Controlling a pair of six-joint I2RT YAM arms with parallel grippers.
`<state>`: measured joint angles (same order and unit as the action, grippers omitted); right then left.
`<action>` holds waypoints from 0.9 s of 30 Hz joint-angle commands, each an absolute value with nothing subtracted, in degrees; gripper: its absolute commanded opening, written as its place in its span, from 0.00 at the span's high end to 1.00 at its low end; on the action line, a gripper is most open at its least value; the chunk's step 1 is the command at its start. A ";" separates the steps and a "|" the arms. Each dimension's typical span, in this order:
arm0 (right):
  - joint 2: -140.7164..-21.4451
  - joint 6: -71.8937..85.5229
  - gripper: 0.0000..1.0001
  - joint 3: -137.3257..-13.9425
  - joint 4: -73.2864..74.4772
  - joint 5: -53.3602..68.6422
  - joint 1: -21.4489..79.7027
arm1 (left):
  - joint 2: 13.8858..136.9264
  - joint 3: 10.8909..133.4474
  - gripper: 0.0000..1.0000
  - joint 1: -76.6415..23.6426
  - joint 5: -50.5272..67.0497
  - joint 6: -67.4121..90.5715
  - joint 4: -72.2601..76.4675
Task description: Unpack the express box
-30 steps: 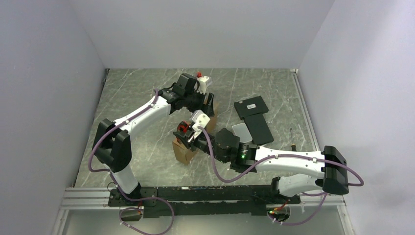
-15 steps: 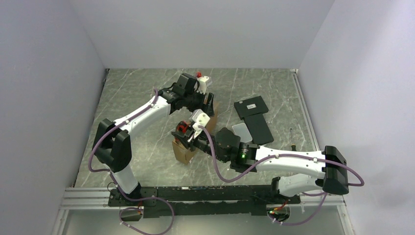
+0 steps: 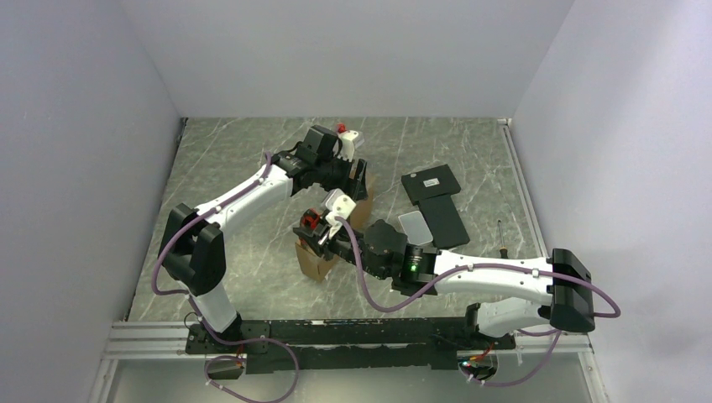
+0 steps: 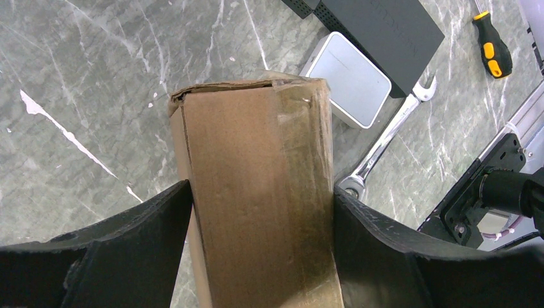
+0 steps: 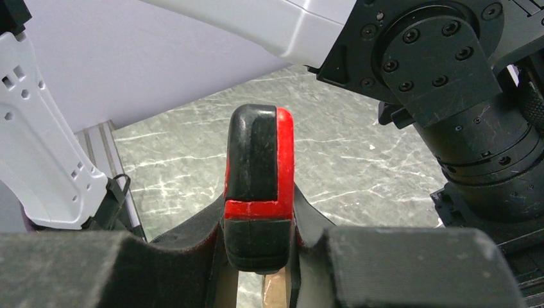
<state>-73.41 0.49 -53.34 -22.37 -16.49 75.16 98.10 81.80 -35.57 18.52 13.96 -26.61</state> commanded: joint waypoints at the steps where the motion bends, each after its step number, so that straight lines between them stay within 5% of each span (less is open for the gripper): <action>1: -72.95 0.53 1.00 -54.76 -25.30 -17.71 75.50 | 100.02 81.65 0.23 -35.62 18.72 12.19 -27.16; 27: -68.36 -3.40 1.00 -51.14 -15.65 -21.64 78.70 | 100.05 81.70 0.26 -35.63 17.76 10.50 -27.65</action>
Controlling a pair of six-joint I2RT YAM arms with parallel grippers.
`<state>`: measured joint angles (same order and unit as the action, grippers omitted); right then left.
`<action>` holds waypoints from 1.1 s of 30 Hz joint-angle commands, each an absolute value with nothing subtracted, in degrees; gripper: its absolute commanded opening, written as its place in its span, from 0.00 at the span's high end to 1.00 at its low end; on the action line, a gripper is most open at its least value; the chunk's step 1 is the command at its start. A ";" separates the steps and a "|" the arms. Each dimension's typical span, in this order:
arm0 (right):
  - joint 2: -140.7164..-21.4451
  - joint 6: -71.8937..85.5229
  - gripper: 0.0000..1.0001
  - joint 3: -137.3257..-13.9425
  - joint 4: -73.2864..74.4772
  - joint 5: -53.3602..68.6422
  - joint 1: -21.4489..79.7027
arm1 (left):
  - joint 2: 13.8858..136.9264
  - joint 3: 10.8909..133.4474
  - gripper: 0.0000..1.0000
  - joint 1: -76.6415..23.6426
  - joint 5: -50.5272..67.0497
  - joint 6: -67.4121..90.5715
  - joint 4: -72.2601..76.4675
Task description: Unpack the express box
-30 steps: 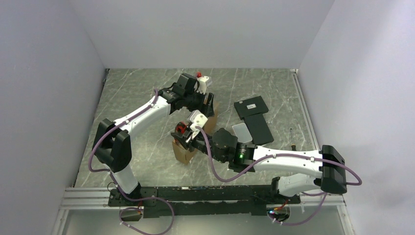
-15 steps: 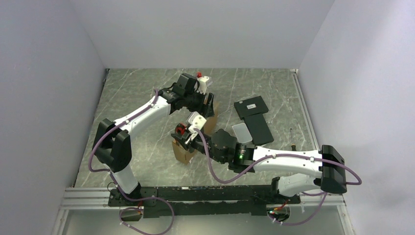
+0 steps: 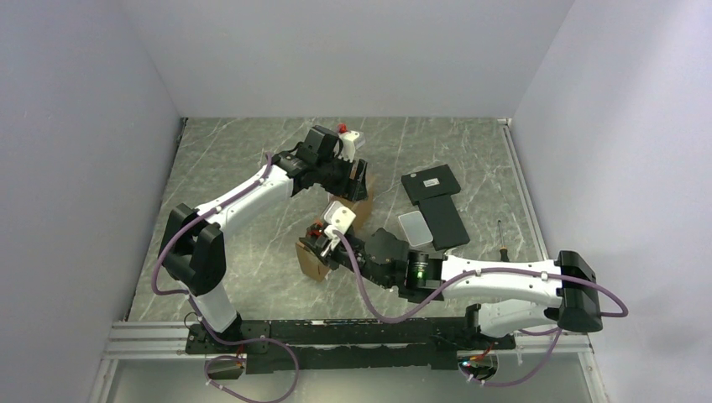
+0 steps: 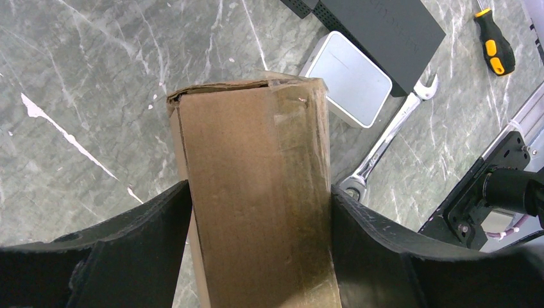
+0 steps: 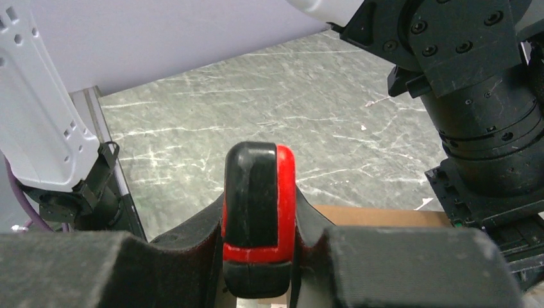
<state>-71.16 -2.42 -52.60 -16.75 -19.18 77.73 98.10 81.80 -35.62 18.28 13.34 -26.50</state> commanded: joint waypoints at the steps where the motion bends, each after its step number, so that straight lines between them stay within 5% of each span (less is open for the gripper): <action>1: -67.96 -3.29 1.00 -50.50 -15.88 -21.70 78.79 | 100.10 81.80 0.26 -35.60 17.68 10.40 -27.69; 33: -65.71 -5.06 1.00 -50.95 -9.54 -33.53 85.78 | 100.19 81.63 0.28 -35.56 16.39 9.56 -27.97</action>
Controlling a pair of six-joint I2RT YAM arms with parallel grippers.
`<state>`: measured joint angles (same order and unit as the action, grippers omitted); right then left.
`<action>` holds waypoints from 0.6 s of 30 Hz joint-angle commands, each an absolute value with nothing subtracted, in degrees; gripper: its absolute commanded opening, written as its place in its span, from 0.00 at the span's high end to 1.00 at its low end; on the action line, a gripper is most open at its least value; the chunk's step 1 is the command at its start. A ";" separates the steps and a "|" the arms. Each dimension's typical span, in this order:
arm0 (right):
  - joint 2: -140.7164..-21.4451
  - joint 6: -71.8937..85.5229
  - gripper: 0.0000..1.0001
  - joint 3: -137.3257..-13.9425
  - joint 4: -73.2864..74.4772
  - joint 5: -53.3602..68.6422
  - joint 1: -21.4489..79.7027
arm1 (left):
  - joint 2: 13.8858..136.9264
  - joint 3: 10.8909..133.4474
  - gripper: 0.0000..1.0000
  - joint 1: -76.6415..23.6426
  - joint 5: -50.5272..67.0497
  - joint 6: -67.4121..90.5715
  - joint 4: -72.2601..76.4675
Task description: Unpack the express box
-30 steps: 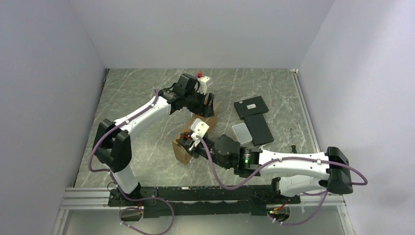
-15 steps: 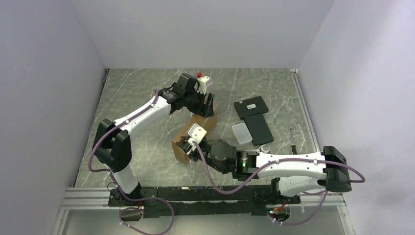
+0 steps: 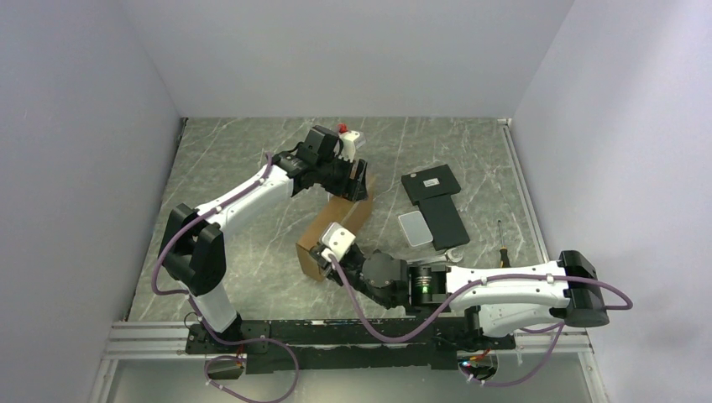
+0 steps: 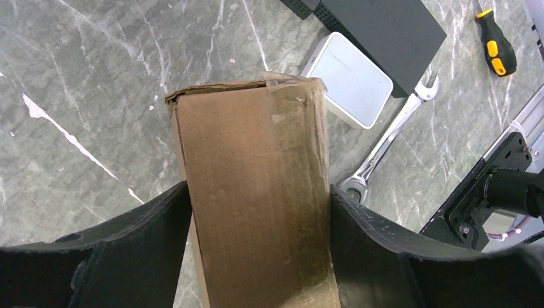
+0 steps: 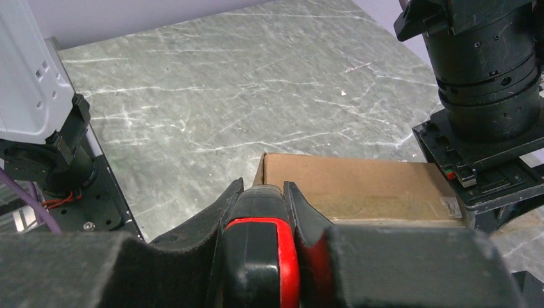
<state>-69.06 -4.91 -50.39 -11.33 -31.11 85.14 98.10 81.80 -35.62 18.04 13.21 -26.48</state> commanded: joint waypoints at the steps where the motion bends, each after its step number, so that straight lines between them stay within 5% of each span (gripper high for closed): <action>1: -65.63 -4.87 1.00 -51.05 -9.04 -33.65 85.78 | 100.27 81.58 0.28 -35.63 16.31 9.56 -28.08; 18: -62.96 -1.67 1.00 -49.22 -4.26 -37.24 87.64 | 100.22 81.39 0.28 -35.64 15.82 9.43 -28.13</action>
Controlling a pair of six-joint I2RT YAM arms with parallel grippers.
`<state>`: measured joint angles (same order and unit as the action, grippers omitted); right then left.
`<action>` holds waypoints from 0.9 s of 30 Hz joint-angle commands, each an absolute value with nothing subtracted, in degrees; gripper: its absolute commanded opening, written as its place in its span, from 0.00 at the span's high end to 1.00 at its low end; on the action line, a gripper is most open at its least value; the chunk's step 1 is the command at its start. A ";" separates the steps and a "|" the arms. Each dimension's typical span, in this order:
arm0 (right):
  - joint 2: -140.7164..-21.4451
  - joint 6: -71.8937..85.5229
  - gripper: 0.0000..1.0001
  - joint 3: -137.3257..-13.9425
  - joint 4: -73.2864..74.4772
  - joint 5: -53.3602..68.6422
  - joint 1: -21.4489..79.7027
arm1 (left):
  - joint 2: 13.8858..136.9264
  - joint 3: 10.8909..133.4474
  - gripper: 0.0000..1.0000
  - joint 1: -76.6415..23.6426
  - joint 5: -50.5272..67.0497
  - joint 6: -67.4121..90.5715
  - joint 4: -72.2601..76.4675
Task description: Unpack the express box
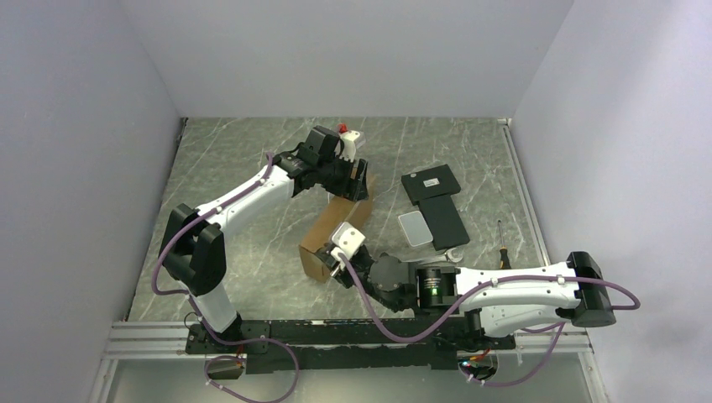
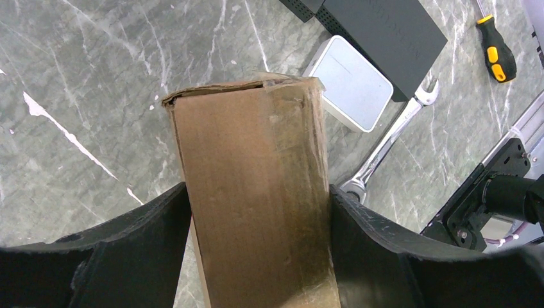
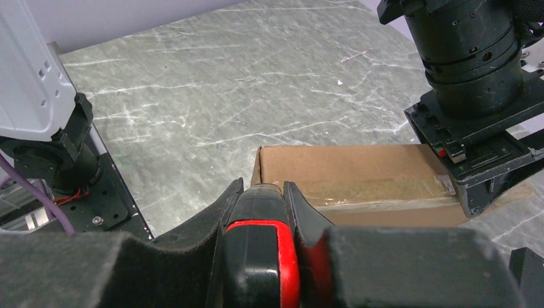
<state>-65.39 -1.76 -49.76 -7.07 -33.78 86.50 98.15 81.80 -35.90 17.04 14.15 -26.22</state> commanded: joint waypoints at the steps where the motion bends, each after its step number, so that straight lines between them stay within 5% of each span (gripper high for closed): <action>1: -62.81 -1.80 1.00 -49.30 -4.08 -37.53 87.85 | 100.13 81.31 0.28 -35.65 15.77 9.35 -28.10; 11: -58.14 -2.22 1.00 -43.46 -5.69 -39.97 89.21 | 100.06 81.31 0.29 -35.66 15.89 9.40 -28.02; 17: -58.61 -8.98 1.00 -37.53 -18.74 -39.04 88.41 | 100.03 81.04 0.29 -35.60 16.87 9.42 -27.63; 27: -61.59 -11.66 1.00 -50.51 -16.95 -41.22 87.36 | 99.91 80.94 0.29 -36.42 17.01 8.73 -27.89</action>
<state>-61.49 -8.36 -41.41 -18.61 -35.05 88.14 98.19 81.80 -36.21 16.64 14.76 -25.74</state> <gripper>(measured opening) 0.264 0.740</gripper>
